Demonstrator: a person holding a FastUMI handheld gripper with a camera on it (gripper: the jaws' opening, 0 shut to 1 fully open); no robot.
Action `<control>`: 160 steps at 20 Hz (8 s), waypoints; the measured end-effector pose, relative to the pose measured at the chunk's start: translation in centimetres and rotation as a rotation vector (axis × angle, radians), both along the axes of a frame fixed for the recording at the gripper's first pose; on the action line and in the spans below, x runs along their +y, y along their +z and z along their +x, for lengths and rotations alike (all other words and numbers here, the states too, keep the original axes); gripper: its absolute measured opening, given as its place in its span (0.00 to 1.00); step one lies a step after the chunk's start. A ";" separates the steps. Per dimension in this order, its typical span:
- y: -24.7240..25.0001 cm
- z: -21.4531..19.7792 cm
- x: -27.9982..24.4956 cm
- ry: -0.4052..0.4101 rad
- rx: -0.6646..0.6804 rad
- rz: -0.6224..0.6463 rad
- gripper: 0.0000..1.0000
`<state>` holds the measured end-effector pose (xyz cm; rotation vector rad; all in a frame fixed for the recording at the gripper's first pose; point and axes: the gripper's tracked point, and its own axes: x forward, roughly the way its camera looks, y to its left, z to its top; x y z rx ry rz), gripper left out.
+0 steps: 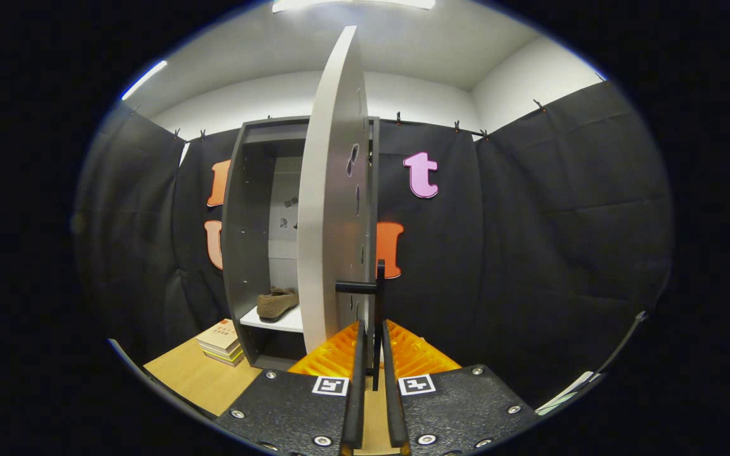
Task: Open the shoe cabinet door, grab the shoes and put them into the shoe cabinet, then close the shoe cabinet door.
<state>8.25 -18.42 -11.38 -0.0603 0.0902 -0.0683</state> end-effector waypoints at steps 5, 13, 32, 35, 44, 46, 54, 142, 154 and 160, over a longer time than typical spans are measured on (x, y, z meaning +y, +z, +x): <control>-0.1 -0.6 -3.3 -0.017 0.000 0.005 0.14; 0.9 -2.8 -3.8 -0.027 -0.031 -0.038 0.10; -2.5 -6.4 7.4 -0.085 0.063 0.009 0.18; -5.3 -5.6 10.9 -0.061 0.106 0.040 0.27; -14.6 -2.8 17.6 0.004 0.261 0.058 0.58; -17.5 -1.9 18.2 0.031 0.306 0.073 0.65; -31.6 1.8 19.7 0.109 0.479 0.134 0.79; -19.1 39.4 18.7 0.178 0.383 0.040 0.06; -22.0 43.7 18.0 0.171 0.458 0.029 0.12; -20.5 41.7 19.7 0.228 0.478 0.047 0.47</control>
